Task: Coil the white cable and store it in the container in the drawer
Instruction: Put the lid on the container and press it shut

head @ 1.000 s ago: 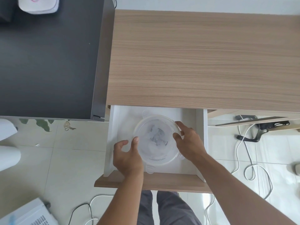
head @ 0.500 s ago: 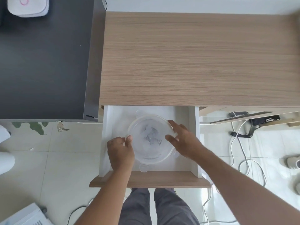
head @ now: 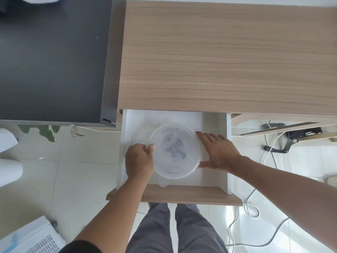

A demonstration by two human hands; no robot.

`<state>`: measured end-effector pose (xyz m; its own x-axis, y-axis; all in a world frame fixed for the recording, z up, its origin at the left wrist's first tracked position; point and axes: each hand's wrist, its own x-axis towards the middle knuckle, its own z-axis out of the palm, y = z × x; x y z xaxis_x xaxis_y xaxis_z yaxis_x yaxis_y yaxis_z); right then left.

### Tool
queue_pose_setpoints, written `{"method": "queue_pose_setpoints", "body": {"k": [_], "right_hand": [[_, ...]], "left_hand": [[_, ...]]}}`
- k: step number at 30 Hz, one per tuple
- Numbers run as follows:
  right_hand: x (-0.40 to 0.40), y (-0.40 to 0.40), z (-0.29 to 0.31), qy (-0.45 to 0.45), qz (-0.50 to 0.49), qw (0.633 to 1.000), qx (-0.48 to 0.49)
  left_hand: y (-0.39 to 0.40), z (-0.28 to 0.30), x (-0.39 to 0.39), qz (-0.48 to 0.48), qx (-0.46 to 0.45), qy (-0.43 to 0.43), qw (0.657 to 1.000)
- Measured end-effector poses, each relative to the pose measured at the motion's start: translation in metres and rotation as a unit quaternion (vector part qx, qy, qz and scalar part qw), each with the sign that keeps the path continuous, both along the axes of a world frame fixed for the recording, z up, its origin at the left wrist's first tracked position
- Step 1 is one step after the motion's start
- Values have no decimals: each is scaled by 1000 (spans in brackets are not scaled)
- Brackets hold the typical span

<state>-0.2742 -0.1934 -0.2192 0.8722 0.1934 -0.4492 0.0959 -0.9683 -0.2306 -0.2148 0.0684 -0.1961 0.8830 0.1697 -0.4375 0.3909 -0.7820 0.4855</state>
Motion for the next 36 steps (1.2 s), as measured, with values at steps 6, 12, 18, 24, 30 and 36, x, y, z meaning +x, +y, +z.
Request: {"method": "queue_pose_setpoints", "body": {"k": [6,12,18,24,30,36], "right_hand": [[-1,-2,6,-1,30,999,-39],[3,-3,12,-75,48,994,-57],[10,1,12,-64,63,995,-48],[14,1,14,-47,67,995,-57],[10,6,16,-41,73,994,-70],[8,10,19,-49,77,993,-79]], "left_hand": [[8,3,0,-233,8,-136,963],[42,-10,8,-556,68,-206,802],[37,-8,9,-605,168,-121,768],[28,-13,2,-606,190,-131,761],[14,10,35,-596,174,-118,775],[-16,19,54,-549,188,-44,813]]}}
